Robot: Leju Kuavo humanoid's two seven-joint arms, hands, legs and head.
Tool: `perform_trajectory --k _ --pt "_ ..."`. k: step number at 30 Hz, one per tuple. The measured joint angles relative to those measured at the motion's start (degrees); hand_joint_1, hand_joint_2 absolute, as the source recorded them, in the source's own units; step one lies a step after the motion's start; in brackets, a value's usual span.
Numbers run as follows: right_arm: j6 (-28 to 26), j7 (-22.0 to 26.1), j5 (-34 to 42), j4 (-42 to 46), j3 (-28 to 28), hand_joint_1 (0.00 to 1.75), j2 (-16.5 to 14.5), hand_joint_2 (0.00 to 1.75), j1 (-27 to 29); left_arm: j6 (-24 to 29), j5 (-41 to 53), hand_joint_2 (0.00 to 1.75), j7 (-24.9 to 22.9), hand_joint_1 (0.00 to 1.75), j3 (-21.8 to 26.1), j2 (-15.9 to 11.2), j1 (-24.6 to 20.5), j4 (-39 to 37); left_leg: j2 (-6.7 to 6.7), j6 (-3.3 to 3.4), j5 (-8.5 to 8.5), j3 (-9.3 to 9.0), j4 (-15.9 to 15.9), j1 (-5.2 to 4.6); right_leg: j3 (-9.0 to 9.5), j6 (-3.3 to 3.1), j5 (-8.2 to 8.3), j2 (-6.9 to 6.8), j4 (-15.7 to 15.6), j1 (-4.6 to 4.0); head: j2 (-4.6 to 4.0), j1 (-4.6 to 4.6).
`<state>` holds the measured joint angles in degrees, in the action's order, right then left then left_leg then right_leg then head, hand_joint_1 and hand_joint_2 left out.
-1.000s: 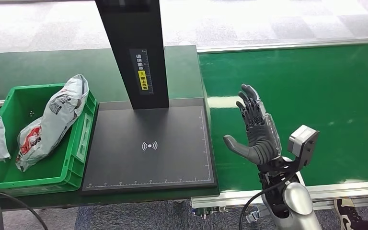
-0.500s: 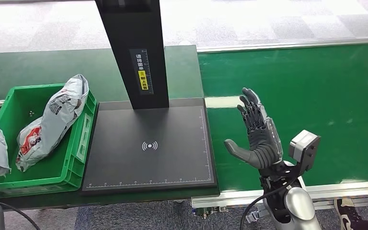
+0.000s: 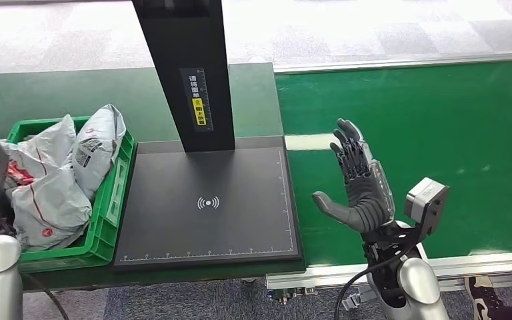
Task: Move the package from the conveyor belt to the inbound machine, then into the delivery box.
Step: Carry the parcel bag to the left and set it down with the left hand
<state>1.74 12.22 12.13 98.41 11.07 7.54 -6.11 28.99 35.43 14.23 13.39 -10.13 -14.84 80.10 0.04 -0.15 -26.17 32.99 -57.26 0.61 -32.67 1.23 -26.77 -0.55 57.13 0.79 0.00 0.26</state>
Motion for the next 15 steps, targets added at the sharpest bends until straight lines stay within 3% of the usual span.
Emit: perform_trajectory --k 7,15 --pt "0.03 -0.09 0.37 -0.01 -0.61 0.00 0.44 1.75 0.14 -0.89 -0.87 1.75 -0.23 0.00 -3.67 0.05 1.46 4.82 0.01 0.00 -0.01 0.01 0.00 0.00 -0.02 -0.01 -0.01 0.00 0.00 -0.02 0.00 0.00" --pt "-0.42 1.03 -0.60 0.05 -0.97 0.00 0.56 1.75 1.74 0.44 -7.85 1.75 6.25 0.00 -11.39 0.75 7.65 18.26 0.03 -0.01 -0.04 0.01 0.00 0.00 -0.02 0.00 -0.02 0.00 -0.02 0.00 0.00 -0.01"
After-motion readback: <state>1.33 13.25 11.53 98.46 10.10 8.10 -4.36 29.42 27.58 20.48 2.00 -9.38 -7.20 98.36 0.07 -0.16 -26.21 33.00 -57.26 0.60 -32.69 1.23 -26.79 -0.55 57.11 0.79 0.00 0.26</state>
